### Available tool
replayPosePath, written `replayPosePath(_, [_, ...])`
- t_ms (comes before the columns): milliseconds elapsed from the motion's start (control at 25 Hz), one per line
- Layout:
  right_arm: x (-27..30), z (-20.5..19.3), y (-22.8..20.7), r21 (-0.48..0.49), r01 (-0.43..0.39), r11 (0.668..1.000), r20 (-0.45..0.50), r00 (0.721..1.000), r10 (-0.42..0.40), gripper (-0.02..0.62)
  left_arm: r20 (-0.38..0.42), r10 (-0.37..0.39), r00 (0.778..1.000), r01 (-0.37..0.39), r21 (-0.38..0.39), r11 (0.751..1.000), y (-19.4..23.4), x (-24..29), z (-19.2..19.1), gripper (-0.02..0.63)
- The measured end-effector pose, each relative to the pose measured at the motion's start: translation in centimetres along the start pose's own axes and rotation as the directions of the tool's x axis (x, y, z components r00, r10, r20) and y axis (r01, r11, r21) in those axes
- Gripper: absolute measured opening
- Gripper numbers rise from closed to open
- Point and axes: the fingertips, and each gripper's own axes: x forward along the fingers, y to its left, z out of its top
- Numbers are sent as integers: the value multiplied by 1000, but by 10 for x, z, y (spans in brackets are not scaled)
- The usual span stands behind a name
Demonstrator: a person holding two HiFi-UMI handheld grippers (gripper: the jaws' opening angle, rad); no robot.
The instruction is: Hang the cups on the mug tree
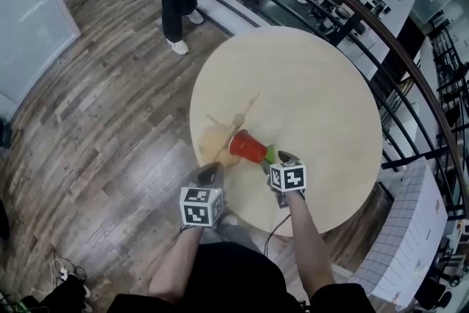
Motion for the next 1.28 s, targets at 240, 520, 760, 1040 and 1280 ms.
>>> replayPosePath(240, [24,-7,0,1,-2,1000,-61,998,2,290,-15,17,1000,-17,5,1000,9,5,1,14])
replayPosePath(520, [35,-12,2,40,-17,999,-94,995,21,288,-22,15,1000,-15,-2,1000,11,6,5,14])
replayPosePath(760, [30,-12,2,47,3,999,-88,996,2,268,-17,19,1000,-19,5,1000,12,6,0,13])
replayPosePath(1040, [-12,11,1,35,26,999,35,999,-27,268,-6,-22,1000,22,21,1000,-2,2,-1,14])
replayPosePath(1280, [-70,40,-3,-42,106,993,171,980,-97,268,-11,-59,998,59,54,997,-15,-1,-8,14])
